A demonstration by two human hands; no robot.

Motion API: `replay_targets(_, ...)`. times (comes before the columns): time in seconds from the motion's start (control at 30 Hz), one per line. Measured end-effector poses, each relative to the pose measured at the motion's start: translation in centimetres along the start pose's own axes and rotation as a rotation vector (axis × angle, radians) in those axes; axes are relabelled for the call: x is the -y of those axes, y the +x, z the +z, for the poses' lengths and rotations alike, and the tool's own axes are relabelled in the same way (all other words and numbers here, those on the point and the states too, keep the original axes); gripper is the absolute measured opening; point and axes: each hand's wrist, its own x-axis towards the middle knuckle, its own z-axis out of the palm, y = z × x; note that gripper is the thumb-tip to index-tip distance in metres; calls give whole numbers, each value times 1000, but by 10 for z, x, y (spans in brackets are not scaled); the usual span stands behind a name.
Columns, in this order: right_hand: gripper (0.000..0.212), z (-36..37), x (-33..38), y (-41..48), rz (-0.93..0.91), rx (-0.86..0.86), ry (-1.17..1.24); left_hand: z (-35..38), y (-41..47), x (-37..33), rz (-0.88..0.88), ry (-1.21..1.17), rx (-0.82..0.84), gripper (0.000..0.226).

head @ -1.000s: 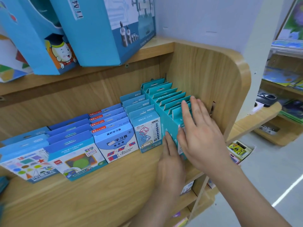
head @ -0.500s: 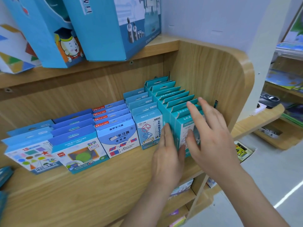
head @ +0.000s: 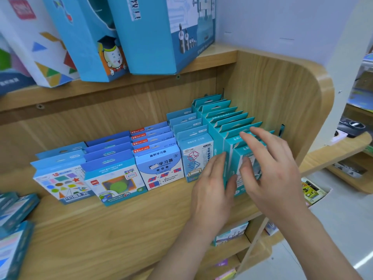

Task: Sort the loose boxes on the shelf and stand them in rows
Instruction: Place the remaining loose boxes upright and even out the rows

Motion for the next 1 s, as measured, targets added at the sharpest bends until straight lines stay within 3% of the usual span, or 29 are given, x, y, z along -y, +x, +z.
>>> replay_targets(0.33, 37, 1, 27, 3, -48, -15, 159, -44, -2, 8, 11, -99, -116, 33)
replay_targets(0.57, 37, 26, 79, 7, -29, 192, 377, -129, -19, 45, -36, -8, -248, 20)
replay_targets(0.87, 21, 72, 180, 3, 105, 442, 683, -259, -80, 117, -108, 206, -229, 27)
replay_targets(1.0, 29, 101, 232, -13, 205, 582, 833, -324, -117, 155, -231, 323, -224, 23)
